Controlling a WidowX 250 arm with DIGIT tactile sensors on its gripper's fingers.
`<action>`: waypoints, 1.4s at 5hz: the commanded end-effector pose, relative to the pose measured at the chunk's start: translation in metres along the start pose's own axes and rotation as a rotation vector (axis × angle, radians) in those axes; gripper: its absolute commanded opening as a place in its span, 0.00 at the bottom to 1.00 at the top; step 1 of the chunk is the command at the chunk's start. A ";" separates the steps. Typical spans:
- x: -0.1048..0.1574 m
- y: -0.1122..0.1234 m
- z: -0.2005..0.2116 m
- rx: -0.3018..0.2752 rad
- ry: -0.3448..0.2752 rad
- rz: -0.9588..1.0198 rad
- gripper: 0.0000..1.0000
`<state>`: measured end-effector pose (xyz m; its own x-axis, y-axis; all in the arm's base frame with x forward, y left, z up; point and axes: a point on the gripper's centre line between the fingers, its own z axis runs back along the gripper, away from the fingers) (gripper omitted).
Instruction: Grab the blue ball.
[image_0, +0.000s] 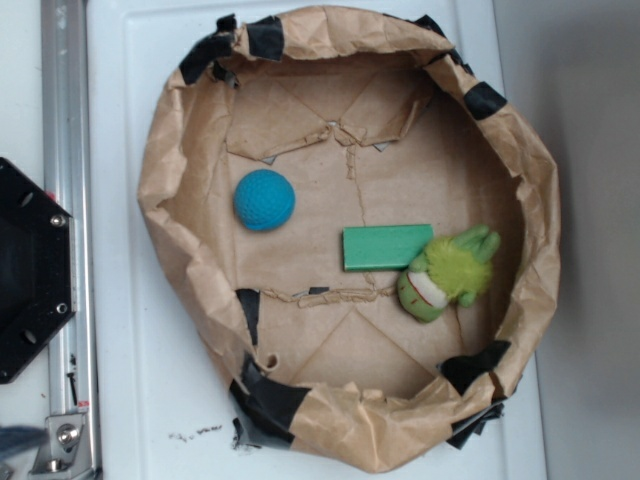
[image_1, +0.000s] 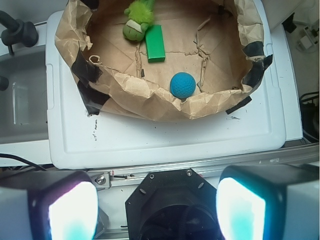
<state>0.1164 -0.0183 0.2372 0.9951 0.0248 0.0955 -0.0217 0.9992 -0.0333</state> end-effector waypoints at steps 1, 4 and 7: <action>0.000 0.000 0.000 0.000 0.000 0.000 1.00; 0.138 0.049 -0.091 0.027 -0.021 0.182 1.00; 0.085 0.047 -0.226 0.096 0.099 -0.087 1.00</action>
<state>0.2235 0.0228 0.0177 0.9993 -0.0379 -0.0054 0.0381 0.9973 0.0633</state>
